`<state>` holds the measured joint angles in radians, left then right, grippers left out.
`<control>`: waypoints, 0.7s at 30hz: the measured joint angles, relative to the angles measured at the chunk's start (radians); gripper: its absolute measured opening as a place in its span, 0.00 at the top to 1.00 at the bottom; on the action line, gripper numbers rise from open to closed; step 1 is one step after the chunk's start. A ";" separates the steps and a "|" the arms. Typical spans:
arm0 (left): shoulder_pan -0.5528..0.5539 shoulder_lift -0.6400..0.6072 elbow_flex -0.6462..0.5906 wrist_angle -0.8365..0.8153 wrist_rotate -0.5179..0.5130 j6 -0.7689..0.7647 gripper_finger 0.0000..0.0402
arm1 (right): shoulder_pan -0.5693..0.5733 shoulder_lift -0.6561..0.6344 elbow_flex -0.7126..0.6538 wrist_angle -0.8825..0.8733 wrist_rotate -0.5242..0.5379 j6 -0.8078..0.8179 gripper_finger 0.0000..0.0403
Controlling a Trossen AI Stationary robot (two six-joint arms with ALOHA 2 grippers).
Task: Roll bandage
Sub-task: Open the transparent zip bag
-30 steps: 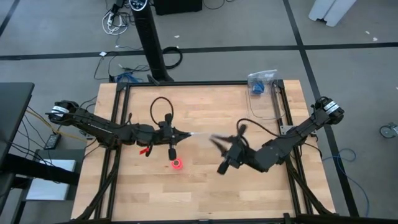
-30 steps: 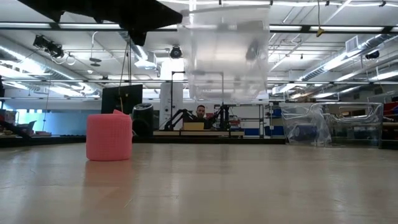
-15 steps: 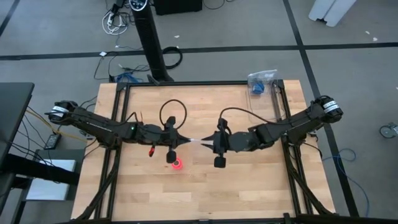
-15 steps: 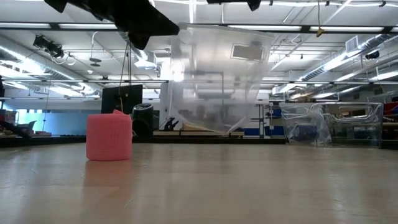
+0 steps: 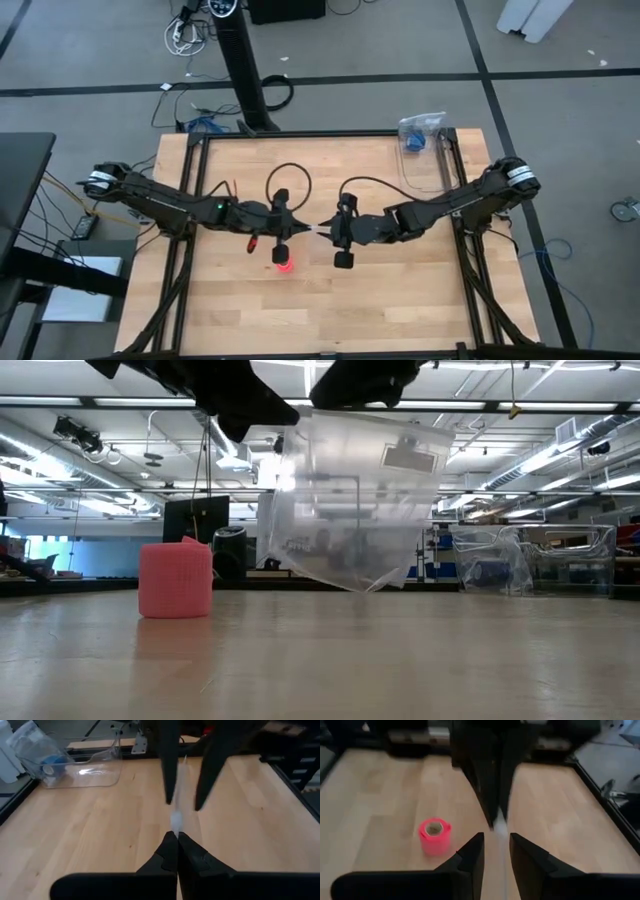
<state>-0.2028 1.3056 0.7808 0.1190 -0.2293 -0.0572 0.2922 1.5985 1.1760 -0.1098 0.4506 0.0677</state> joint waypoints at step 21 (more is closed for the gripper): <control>0.000 0.043 0.092 -0.075 0.026 0.027 1.00 | -0.004 0.003 0.001 0.009 -0.032 0.007 0.86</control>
<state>-0.2030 1.3487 0.8730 0.0436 -0.2036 -0.0303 0.2883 1.6012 1.1767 -0.1005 0.4186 0.0748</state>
